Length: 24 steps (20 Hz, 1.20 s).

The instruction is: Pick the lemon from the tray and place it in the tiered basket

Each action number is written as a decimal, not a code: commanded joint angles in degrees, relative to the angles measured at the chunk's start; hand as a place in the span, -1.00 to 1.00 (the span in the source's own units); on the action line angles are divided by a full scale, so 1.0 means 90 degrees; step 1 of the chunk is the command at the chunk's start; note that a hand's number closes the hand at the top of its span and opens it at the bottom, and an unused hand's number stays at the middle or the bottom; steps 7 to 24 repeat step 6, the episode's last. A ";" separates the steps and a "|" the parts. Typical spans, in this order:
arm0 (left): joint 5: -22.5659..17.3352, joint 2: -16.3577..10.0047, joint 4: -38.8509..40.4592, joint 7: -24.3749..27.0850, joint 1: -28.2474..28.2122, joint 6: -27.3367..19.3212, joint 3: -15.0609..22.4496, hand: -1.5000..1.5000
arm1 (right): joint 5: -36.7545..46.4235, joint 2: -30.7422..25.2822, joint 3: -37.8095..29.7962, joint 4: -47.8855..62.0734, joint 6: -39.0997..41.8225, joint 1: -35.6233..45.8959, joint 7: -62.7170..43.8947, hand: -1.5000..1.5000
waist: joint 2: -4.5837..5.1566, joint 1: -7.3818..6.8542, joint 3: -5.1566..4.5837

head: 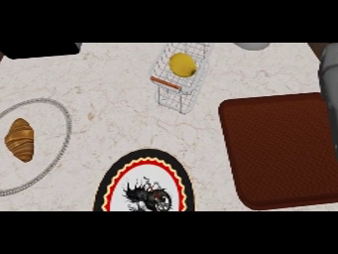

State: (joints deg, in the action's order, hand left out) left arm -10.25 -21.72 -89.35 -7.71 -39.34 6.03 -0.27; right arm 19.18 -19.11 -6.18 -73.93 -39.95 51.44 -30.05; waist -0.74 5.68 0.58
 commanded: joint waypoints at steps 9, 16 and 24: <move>-0.0344 0.0453 -0.1069 0.0710 0.1493 -0.0183 -0.0295 0.00 | -0.0803 -0.0803 -0.0635 -0.0326 0.0848 -0.0626 0.0395 -1.00 | -0.0066 0.0387 -0.0021; -0.0344 0.0453 -0.1069 0.0710 0.1493 -0.0183 -0.0295 0.00 | -0.0803 -0.0803 -0.0635 -0.0326 0.0848 -0.0626 0.0395 -1.00 | -0.0066 0.0387 -0.0021; -0.0344 0.0453 -0.1069 0.0710 0.1493 -0.0183 -0.0295 0.00 | -0.0803 -0.0803 -0.0635 -0.0326 0.0848 -0.0626 0.0395 -1.00 | -0.0066 0.0387 -0.0021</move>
